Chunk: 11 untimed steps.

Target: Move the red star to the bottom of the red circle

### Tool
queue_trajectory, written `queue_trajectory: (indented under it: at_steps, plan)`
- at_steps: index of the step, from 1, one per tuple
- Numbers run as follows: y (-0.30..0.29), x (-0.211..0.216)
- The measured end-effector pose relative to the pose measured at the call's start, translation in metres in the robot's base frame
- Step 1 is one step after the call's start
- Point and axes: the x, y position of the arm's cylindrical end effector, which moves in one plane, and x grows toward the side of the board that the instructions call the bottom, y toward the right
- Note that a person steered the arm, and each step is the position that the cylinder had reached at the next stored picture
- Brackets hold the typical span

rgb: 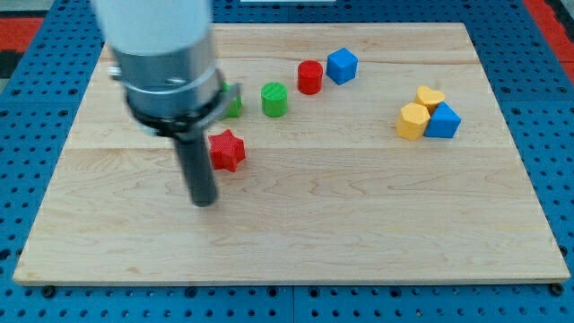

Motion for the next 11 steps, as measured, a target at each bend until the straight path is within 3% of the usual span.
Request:
queue_trajectory:
  at_steps: [1,6,11]
  plan:
    - [-0.005,-0.028]
    - [0.149,-0.121]
    - [0.134,-0.192]
